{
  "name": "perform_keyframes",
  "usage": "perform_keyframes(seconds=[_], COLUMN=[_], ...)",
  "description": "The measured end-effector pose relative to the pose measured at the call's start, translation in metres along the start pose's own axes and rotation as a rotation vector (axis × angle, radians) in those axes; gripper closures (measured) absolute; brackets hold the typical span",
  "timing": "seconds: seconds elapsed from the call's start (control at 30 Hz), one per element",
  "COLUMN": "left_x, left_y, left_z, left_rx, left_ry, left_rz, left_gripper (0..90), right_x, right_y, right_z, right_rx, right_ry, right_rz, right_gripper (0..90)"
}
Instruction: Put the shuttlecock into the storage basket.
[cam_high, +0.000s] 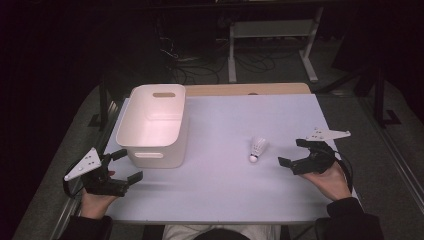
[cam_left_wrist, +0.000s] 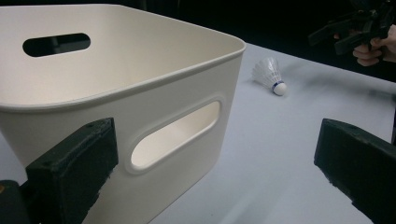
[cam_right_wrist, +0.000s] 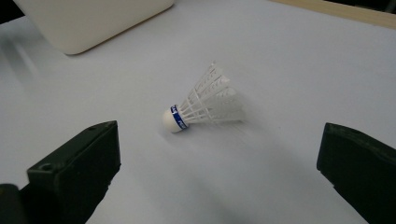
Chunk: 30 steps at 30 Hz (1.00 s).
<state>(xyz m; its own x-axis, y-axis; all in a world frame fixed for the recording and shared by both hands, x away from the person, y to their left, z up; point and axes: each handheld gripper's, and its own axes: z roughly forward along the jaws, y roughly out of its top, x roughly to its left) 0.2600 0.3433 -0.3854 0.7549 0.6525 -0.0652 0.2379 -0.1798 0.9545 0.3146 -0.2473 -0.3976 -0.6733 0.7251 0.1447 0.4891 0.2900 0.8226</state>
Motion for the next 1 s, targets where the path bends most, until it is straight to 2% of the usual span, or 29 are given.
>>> perform_keyframes(seconds=[0.27,0.77,1.0], left_x=[0.000,0.000,0.000], left_y=[0.000,0.000,0.000], left_z=[0.000,-0.001,-0.001], left_rx=[-0.001,-0.005,-0.009], left_ry=[-0.002,-0.006,-0.009], left_rz=[0.001,-0.002,-0.004], left_gripper=[0.0,0.0,0.0], right_x=[-0.002,-0.007,-0.014], right_y=[0.012,0.018,0.022], right_z=[0.006,0.022,0.027], right_rx=[0.036,0.102,0.126], right_ry=[0.023,0.036,0.065], right_rz=[-0.020,-0.032,-0.043], right_gripper=[0.0,0.0,16.8])
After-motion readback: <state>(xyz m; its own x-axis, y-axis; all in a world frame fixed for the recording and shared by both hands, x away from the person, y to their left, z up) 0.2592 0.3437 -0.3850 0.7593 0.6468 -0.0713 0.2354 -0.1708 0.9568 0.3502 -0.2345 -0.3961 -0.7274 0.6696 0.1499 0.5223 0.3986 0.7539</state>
